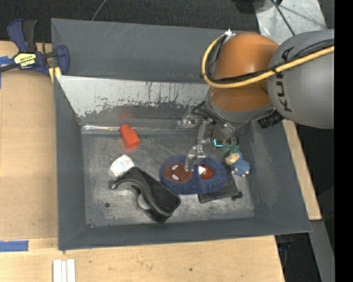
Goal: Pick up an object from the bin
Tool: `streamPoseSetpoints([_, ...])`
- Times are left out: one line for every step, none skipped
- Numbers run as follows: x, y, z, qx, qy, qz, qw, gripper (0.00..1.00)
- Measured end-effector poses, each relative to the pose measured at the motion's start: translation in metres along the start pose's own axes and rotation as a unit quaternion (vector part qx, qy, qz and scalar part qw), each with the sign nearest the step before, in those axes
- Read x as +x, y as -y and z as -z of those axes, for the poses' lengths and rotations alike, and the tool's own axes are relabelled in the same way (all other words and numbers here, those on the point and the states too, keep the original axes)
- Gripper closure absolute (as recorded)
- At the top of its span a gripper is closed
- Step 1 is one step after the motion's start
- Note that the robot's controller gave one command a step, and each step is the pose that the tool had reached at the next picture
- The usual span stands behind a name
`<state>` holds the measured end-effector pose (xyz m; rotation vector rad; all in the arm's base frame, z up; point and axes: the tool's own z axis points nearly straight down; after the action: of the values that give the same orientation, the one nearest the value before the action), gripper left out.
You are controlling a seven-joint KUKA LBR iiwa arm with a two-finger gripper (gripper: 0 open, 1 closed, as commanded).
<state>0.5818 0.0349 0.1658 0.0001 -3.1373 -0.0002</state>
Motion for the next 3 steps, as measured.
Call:
streamPoseSetpoints([0.018,0.037,-0.08,-0.003,0.0088,0.008,0.9999,0.0])
streamPoseSetpoints([0.014,0.019,-0.064,0.0,0.0059,-0.008,0.9999,0.0])
streamPoseSetpoints([-0.04,0.031,-0.064,0.0,0.0059,-0.023,0.9997,0.0])
